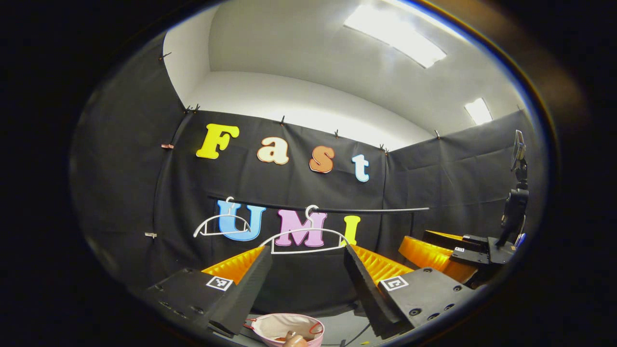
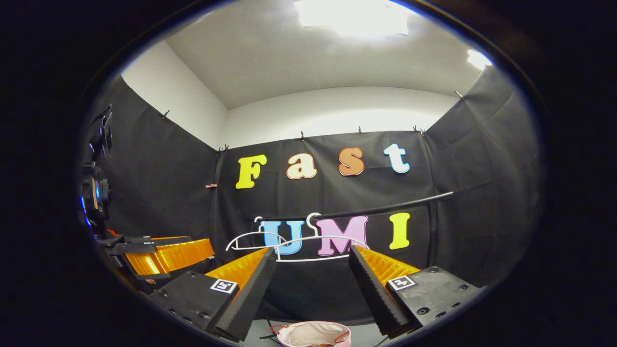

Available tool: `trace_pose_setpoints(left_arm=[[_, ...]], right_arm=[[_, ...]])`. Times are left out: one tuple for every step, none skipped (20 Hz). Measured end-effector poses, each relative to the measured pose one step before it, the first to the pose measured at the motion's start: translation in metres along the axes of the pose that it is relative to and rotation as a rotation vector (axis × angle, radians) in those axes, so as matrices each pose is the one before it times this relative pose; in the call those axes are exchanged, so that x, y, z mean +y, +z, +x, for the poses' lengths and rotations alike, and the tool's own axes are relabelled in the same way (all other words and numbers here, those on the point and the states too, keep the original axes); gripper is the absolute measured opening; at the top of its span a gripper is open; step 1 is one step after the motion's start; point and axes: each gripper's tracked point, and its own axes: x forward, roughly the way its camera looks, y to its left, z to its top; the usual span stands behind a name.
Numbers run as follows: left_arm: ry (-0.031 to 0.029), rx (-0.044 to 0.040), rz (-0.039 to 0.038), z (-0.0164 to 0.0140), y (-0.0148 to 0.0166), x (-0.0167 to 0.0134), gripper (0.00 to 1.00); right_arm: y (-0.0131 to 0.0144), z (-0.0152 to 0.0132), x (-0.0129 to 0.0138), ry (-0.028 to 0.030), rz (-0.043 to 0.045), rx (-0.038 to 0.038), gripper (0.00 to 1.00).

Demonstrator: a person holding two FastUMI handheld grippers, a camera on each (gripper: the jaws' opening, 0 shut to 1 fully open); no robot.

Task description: Grasp the clothes on the hanger with both hands and then place them into the laundry hamper below.

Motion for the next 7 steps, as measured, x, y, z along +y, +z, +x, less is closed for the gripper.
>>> trace_pose_setpoints(left_arm=[[0.00235, 0.00439, 0.00043, 0.00565, -0.00153, -0.00173, 0.95], [0.00559, 0.00485, 0.00342, 0.00318, -0.00105, -0.00028, 0.95], [0.00588, 0.00371, 0.00324, 0.00162, -0.00188, 0.00079, 0.95], [0.0017, 0.00336, 0.00103, 0.00143, -0.00056, -0.00028, 0.95], [0.00149, 0.0003, 0.00003, 0.00074, -0.00113, -0.00102, 0.95], [0.00098, -0.00183, 0.00004, 0.00005, 0.00089, -0.00029, 0.95], [0.00162, -0.00228, -0.00006, -0.00247, 0.00069, 0.00019, 0.95]], right_arm=[[0.00179, 0.0026, -0.00161, 0.00752, 0.01334, -0.00474, 0.97], [-0.00031, 0.00181, -0.00182, 0.00453, 0.00622, -0.00067, 1.0], [-0.00143, 0.00067, -0.00229, 0.00437, 0.00192, 0.00345, 0.97], [-0.00136, 0.00104, -0.00129, 0.00252, 0.00186, 0.00393, 0.92], [0.00029, 0.0012, -0.0009, 0.00345, 0.0022, 0.00137, 0.92], [-0.00022, 0.00151, -0.00002, 0.00111, 0.00205, 0.00066, 0.92], [-0.00079, 0.00169, -0.00119, 0.00295, 0.00112, 0.00252, 0.92]])
